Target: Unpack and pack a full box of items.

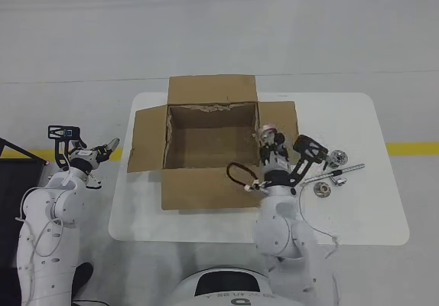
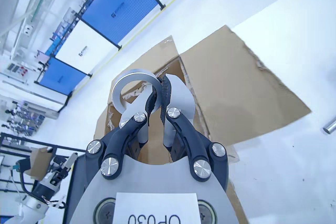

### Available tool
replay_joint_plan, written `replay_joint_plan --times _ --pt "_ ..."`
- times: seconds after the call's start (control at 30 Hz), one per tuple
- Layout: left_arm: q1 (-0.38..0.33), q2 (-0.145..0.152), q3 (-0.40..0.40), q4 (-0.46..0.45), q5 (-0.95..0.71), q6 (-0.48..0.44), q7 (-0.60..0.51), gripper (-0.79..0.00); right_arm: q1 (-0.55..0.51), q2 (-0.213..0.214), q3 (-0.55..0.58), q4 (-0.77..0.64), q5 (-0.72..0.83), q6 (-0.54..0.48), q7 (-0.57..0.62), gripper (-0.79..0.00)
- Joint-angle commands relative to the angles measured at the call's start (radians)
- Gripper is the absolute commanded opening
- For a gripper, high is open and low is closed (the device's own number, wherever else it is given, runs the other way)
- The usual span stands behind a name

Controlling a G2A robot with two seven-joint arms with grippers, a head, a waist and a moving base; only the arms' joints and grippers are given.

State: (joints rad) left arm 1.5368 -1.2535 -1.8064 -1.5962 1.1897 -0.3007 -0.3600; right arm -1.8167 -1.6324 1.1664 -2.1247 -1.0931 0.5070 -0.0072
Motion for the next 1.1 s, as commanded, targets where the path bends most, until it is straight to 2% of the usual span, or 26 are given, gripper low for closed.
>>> replay_joint_plan --times 0.0,0.07,0.5,0.6,0.73,0.87,0.97,1.07 --pt "0.0 0.0 0.0 0.0 0.0 0.0 0.0 0.0 -0.063 0.005 0.043 -0.022 0.068 -0.03 -0.055 -0.785" --pt "0.0 0.0 0.0 0.0 0.0 0.0 0.0 0.0 -0.112 0.006 0.08 -0.036 0.147 -0.05 -0.106 -0.785" --pt "0.0 0.0 0.0 0.0 0.0 0.0 0.0 0.0 -0.112 0.005 0.085 -0.037 0.163 -0.05 -0.101 -0.785" --pt "0.0 0.0 0.0 0.0 0.0 0.0 0.0 0.0 -0.133 0.01 0.197 -0.059 0.238 -0.029 -0.081 -0.785" --pt "0.0 0.0 0.0 0.0 0.0 0.0 0.0 0.0 -0.144 0.016 0.436 -0.042 0.38 0.048 -0.052 -0.785" --pt "0.0 0.0 0.0 0.0 0.0 0.0 0.0 0.0 -0.063 0.021 0.631 0.082 0.436 0.195 -0.065 -0.785" --pt "0.0 0.0 0.0 0.0 0.0 0.0 0.0 0.0 0.002 0.039 0.699 0.197 0.374 0.259 0.041 -0.785" --pt "0.0 0.0 0.0 0.0 0.0 0.0 0.0 0.0 0.06 0.06 0.695 0.289 0.206 0.297 0.139 -0.785"
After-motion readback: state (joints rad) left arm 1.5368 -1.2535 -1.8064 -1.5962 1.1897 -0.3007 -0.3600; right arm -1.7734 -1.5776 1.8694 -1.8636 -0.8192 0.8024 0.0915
